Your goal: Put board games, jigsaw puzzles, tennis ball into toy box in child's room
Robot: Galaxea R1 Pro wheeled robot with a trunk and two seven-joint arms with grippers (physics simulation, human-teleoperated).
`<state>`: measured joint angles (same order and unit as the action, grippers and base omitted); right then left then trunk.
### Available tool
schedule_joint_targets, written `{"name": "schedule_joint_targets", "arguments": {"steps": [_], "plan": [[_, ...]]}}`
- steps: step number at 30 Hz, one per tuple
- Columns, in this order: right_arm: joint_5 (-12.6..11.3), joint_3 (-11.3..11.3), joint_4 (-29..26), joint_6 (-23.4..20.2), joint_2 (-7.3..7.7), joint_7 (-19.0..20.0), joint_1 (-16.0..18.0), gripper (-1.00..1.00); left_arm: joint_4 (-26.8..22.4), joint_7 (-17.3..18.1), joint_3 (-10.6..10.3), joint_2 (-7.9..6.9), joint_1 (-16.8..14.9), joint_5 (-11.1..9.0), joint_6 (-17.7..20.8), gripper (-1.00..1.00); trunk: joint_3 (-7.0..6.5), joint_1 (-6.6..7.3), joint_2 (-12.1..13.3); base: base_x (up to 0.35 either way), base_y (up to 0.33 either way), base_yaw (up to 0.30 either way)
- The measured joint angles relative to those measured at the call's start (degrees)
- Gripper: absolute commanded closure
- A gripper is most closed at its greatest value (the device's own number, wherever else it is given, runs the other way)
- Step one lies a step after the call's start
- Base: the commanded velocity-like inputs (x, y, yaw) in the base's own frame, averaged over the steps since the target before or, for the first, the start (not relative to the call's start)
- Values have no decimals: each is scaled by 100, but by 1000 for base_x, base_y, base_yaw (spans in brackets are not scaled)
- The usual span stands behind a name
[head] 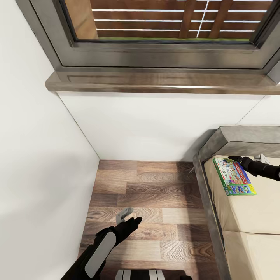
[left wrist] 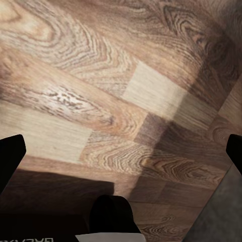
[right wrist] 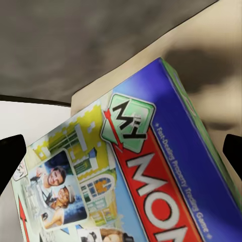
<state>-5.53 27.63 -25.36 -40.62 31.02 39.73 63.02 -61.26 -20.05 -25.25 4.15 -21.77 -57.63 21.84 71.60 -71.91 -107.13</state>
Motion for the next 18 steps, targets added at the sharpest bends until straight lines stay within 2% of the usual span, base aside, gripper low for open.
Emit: {"name": "schedule_joint_targets", "arguments": {"steps": [18], "plan": [[3, 0, 0, 1, 0, 0, -1, -100, 1, -1, 1, 2, 0, 2, 0, -100, 0, 0, 0, 0, 0, 0]]}}
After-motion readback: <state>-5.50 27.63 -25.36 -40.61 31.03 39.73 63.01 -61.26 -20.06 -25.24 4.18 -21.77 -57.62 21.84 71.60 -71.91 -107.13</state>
